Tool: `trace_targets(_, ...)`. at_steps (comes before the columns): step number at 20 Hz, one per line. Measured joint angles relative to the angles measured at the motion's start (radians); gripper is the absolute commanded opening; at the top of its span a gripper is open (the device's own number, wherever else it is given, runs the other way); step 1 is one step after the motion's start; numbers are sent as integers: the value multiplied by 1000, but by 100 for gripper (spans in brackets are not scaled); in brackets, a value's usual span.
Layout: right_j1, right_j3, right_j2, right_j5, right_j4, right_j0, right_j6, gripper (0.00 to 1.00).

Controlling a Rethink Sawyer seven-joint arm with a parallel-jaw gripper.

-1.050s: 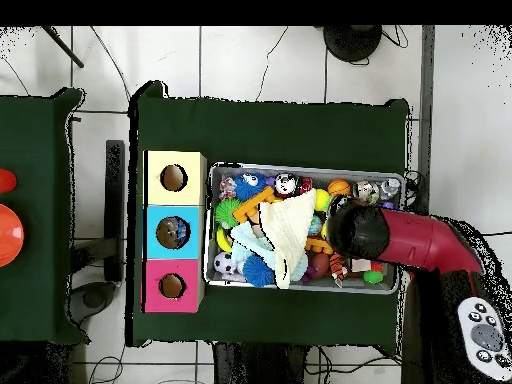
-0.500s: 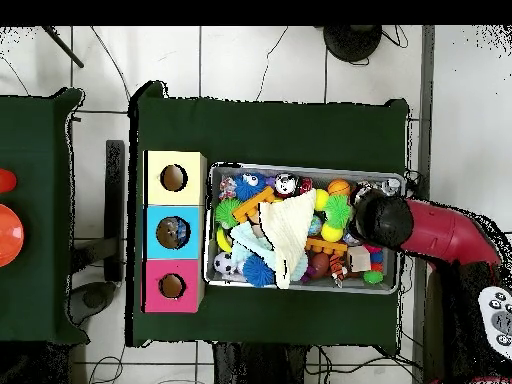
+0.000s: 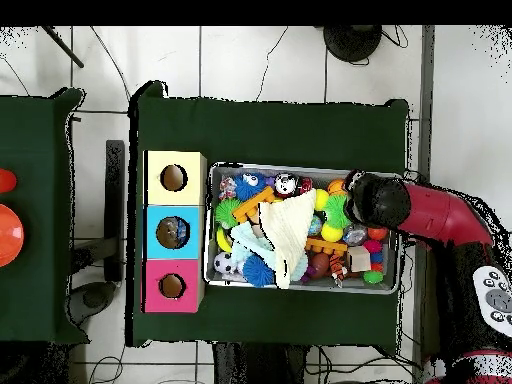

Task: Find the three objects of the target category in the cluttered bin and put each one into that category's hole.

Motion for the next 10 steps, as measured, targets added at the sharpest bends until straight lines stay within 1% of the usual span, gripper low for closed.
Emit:
trace_targets(1, 3, -12, 9, 40, 2, 2, 0, 0)
trace_targets(2, 1, -24, 18, 102, 2, 6, 0, 100)
trace_targets(4, 1, -24, 19, 108, 2, 6, 0, 100)
trace_targets(10, -6, -46, 27, 224, 2, 19, 0, 100)
